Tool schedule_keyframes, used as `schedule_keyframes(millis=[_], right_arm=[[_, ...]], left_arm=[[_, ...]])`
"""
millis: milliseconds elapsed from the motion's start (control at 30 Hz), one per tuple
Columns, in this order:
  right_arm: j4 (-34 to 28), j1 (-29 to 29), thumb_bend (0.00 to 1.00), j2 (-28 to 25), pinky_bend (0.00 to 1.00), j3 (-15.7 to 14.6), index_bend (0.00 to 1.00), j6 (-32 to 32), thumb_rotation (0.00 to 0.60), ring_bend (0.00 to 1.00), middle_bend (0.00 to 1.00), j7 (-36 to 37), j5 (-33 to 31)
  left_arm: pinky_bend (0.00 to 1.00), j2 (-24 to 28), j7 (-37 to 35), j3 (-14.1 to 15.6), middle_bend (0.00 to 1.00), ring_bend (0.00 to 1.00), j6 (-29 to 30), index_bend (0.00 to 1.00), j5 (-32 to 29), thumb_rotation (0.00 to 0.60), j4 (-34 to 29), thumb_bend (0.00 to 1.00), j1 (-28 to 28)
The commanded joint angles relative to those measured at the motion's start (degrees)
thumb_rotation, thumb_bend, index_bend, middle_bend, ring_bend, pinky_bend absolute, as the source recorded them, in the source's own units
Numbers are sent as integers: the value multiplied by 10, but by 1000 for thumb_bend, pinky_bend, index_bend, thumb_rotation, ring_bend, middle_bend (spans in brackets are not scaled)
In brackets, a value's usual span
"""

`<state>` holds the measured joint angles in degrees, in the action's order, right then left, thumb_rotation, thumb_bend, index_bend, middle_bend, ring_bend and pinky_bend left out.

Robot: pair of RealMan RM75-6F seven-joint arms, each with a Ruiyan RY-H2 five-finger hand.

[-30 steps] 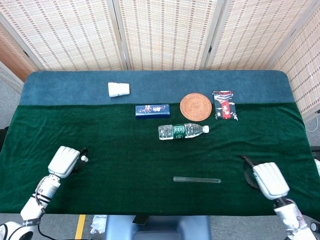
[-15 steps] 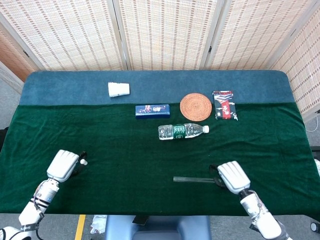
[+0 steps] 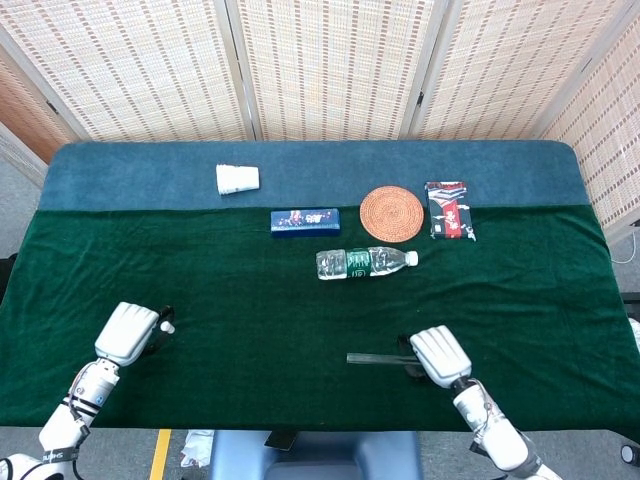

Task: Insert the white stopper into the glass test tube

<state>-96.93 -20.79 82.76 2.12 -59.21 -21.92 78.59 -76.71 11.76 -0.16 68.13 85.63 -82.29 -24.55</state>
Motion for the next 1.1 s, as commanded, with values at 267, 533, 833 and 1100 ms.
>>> schedule_keyframes(millis=[267, 533, 833, 1100], right_arm=[[6, -24, 344, 35, 1000, 5, 516, 12, 600, 1000, 967, -42, -33], [5, -36, 343, 41, 1000, 6, 512, 16, 600, 1000, 967, -57, -58], [11, -48, 343, 46, 1000, 3, 502, 20, 600, 1000, 967, -69, -76], [14, -56, 343, 50, 1000, -1, 501, 21, 600, 1000, 967, -75, -88]], left_arm=[[796, -5, -11, 1, 982, 874, -5, 628, 0, 600, 13, 457, 0], [796, -7, -20, 2, 982, 874, -6, 627, 2, 600, 23, 457, 1], [796, -10, -23, 3, 983, 874, -7, 625, 4, 600, 27, 457, 2], [796, -10, -26, 3, 982, 874, -6, 622, 4, 600, 30, 457, 4]])
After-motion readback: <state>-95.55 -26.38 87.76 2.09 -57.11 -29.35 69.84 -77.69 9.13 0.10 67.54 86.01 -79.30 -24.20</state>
